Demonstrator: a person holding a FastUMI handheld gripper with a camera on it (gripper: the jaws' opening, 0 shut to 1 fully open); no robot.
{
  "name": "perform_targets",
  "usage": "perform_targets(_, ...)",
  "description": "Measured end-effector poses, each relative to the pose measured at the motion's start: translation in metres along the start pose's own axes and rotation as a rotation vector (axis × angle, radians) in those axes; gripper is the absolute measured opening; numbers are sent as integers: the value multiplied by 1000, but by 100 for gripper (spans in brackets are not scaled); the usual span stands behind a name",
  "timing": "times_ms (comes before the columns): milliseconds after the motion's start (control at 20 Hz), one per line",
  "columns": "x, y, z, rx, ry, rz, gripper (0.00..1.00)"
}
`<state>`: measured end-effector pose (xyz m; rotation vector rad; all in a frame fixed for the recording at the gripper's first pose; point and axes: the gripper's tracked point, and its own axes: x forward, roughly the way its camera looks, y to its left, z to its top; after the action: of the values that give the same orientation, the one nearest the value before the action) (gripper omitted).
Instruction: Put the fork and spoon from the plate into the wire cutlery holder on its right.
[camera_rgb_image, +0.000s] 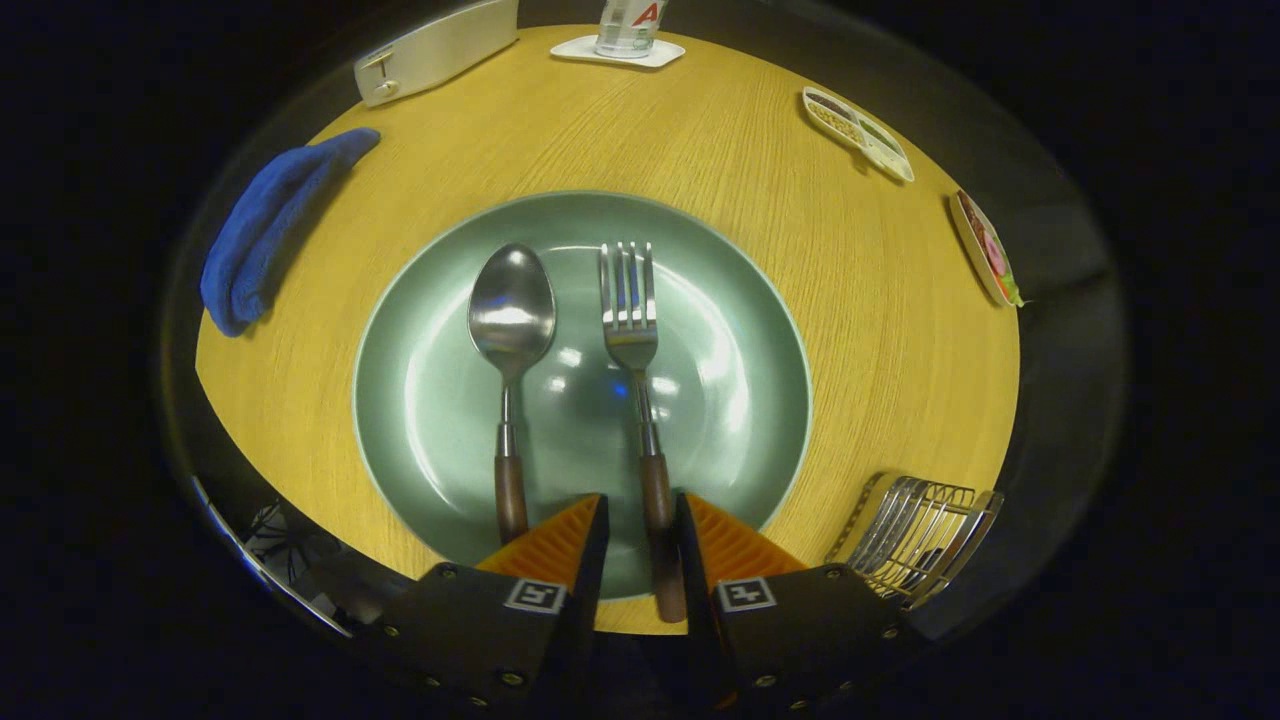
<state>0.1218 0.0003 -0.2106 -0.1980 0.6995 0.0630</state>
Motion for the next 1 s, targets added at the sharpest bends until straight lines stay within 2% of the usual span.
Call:
perform_targets(50,0,-2,1,-3,0,-3,16)
perform_targets(200,4,-2,2,-12,-23,-30,16)
perform_targets(250,-1,-4,3,-28,-22,-43,6)
perform_targets(650,-14,-8,9,-10,-81,-101,6)
perform_targets(1000,-56,-16,35,59,-190,-132,6)
